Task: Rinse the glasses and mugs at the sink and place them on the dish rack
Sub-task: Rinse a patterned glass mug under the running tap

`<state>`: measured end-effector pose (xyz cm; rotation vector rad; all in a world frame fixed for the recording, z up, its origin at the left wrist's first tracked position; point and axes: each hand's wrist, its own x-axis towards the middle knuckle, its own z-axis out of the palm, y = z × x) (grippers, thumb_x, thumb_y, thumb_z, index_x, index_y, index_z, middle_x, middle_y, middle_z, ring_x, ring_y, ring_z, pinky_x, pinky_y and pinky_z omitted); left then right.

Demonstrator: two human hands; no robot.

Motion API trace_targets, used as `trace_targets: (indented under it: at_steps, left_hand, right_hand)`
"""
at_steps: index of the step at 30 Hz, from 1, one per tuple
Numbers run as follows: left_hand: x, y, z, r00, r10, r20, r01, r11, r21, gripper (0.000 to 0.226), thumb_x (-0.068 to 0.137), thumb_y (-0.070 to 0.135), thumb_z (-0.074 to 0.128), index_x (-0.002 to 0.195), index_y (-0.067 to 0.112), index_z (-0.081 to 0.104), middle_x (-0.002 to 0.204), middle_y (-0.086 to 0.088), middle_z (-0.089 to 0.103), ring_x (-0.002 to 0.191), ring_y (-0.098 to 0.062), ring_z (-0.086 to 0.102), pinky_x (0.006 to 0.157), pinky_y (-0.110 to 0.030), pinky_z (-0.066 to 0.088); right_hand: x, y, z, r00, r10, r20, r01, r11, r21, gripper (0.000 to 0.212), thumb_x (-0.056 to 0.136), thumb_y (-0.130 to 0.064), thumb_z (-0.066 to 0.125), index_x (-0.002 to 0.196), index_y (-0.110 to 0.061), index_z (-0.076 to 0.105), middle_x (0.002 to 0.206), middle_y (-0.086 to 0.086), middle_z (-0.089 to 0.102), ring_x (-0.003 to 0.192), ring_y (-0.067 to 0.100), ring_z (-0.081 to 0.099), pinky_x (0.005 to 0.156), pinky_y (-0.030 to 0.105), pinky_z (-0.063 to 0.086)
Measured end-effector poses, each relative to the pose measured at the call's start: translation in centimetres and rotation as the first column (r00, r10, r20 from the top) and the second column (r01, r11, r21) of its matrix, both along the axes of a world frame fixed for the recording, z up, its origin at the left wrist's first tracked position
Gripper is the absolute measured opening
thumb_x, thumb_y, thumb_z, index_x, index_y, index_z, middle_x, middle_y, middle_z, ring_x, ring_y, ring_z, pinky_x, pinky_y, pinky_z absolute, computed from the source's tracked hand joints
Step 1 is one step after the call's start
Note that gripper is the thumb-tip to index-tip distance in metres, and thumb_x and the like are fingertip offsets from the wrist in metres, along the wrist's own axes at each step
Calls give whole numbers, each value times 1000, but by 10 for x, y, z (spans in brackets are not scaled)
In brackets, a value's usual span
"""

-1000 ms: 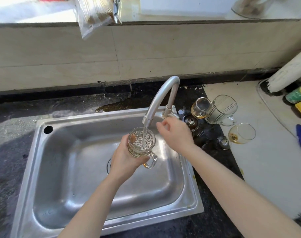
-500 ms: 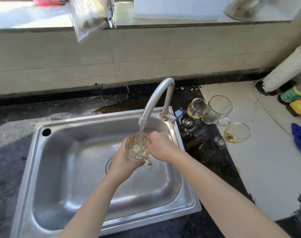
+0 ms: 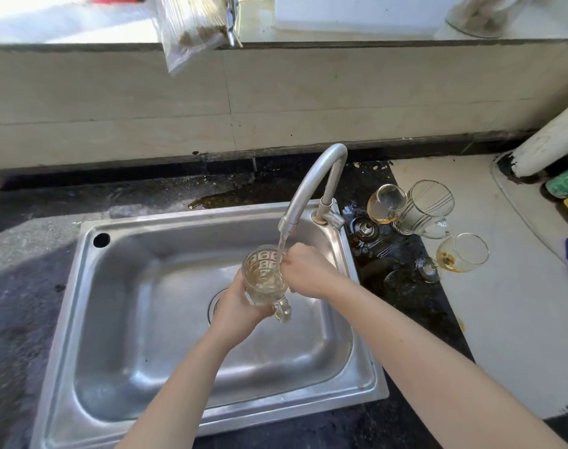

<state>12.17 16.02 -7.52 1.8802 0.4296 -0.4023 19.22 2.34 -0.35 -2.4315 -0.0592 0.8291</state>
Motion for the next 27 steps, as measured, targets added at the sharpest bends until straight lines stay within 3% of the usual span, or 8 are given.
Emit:
trace_targets:
  at_steps: [3,6,10,14,21,24,27]
  left_hand:
    - [-1,1,0,1000,-7,7,7,1000,-27,60,63,17,77,116,34,54,112,12,66,111,-10,58,91,-32,45]
    - [0,1,2,1000,10,-4,-10,998,-59,61,57,18,78,112,34,55,103,11,69,100,-13,63,84,-31,49]
    - [1,-1,5,1000,17,10,-16,995,-95,59,67,11,81,115,30,54,108,12,68,104,-5,61,85,-27,47]
    - [0,-1,4,1000,20,7,-19,996,-86,59,64,14,79,115,29,53,102,7,68,97,-16,63,85,-33,51]
    - [0,-4,13,997,71,-23,-74,978,-197,54,68,10,78,113,25,51,98,-6,69,76,-13,70,79,-52,58]
    - [3,-4,17,999,42,14,-40,988,-148,58,62,19,80,113,27,54,91,3,71,76,-14,67,75,-48,59]
    - [4,-5,24,995,98,26,-91,977,-194,55,65,3,79,109,20,53,85,1,69,64,-4,63,65,-33,59]
  right_hand:
    - [2,-1,0,998,-57,-11,57,998,0,22,87,-10,44,66,-8,48,68,6,53,64,26,53,52,32,39]
    - [3,1,2,995,-62,-73,63,998,18,20,83,-6,43,66,-6,53,64,8,55,58,24,52,50,27,39]
    - [5,3,5,988,-113,-109,119,992,45,19,80,-3,42,62,-6,48,61,7,49,51,21,43,48,26,32]
    - [4,2,2,970,-171,-171,184,981,62,22,79,0,42,59,-2,50,51,10,48,44,22,42,46,26,35]
    - [4,-1,5,925,-200,-324,256,956,141,27,84,-3,43,58,-6,48,51,8,45,41,15,32,38,20,25]
    - [13,1,8,948,-189,-255,231,962,145,26,77,-6,48,51,-8,48,45,5,44,40,17,34,42,23,28]
    - [26,1,9,980,-178,-90,189,972,136,18,69,-15,55,52,-10,53,44,1,50,50,23,47,53,33,39]
